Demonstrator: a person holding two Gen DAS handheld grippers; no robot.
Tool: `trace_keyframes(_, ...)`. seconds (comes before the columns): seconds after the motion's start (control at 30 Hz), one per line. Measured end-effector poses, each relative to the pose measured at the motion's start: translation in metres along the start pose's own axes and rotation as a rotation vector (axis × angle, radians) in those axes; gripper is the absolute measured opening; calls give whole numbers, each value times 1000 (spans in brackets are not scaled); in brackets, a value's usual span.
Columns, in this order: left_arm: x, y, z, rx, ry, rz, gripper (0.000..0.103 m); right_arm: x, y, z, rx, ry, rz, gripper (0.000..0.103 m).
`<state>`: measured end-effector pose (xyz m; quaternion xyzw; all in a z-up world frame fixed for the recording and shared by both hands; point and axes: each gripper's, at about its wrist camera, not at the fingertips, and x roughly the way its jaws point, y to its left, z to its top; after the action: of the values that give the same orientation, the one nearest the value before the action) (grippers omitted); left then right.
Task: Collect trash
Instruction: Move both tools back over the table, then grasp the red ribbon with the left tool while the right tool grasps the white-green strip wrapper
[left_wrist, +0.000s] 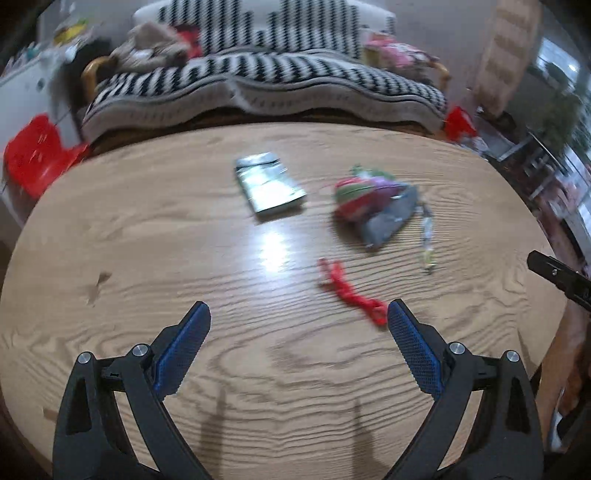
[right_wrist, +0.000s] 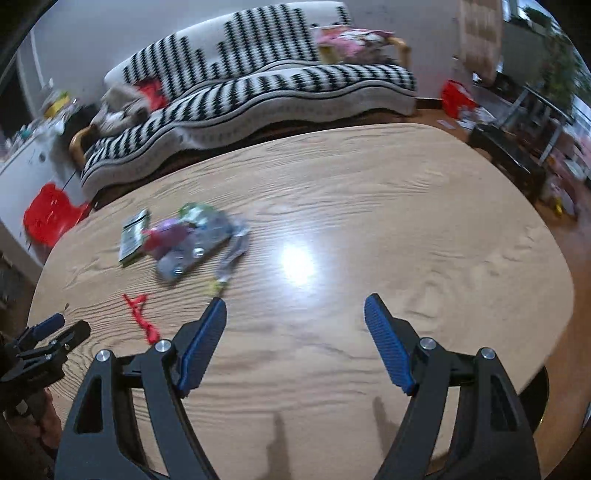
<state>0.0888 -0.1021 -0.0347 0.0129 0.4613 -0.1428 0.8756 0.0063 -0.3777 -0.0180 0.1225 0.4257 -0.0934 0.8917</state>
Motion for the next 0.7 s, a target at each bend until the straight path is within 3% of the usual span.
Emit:
trace_keyframes(0.17,14,3,-4,-46,41,-7,93,29,34,12,-39,20,1,75)
trace_keyframes(0.3,34,-18,-7,-8,56,11,93,56,42,19,-32,50,-5,75)
trace_keyframes(0.57,71,-34,-3,-44,99,30,93,106,46,30,-29,121,-9,75)
trace_keyframes(0.7,77,-42,-2,-14,85,81,93,125,51,36,-49,141,-16,73)
